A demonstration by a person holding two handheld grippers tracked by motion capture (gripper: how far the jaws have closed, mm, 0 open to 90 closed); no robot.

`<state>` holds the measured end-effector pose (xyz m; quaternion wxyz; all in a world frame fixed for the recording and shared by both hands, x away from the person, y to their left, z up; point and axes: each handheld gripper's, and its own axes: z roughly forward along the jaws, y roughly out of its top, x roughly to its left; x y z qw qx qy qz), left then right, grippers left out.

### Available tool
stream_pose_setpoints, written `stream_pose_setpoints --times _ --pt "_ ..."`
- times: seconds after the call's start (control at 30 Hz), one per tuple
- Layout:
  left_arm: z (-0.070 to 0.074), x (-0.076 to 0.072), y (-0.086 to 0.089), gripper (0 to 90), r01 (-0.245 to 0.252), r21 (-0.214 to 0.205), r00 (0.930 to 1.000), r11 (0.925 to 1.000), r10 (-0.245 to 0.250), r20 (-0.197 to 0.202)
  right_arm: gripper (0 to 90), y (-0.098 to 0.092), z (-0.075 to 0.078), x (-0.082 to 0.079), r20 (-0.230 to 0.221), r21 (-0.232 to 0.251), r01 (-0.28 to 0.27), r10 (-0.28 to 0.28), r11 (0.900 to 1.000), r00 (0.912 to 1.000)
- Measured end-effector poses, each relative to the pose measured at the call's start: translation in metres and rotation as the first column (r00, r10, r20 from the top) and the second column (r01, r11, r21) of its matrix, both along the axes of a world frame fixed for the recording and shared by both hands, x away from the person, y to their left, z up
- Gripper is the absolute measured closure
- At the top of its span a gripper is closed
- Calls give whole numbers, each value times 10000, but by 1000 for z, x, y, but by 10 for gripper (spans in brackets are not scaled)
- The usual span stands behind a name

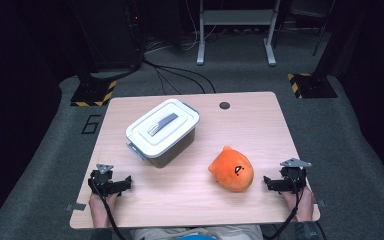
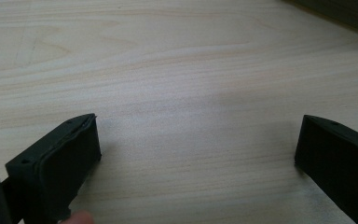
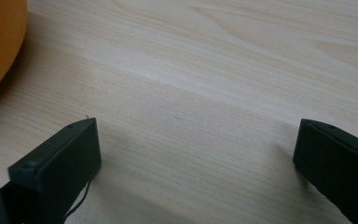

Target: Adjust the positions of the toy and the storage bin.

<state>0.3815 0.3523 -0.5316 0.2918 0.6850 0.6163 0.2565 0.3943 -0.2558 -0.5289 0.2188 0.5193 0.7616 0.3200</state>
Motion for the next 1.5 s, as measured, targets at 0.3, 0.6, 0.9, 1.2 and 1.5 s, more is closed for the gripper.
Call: stream_pose_setpoints --times 0.3,0.6,0.9,1.2,1.5 --pt "0 2 -1 0 18 27 10000 10000 -18 -3 0 -1 0 2 8 -53 -140 140 9999 9999" --pt "0 1 -3 1 -92 185 9999 9998 89 142 0 -4 5 -1 -509 792 -369 411 9962 9979" --pt "1 1 -4 2 -91 252 9999 9996 88 98 0 1 26 -15 -158 979 -565 584 9936 9982" --pt "1 0 -4 2 -149 281 9998 9995 146 114 0 7 56 -22 118 805 -954 948 9922 9954" --pt "1 1 -4 2 -116 260 9999 9996 114 91 0 18 79 -22 322 785 -1304 1282 9884 9912"
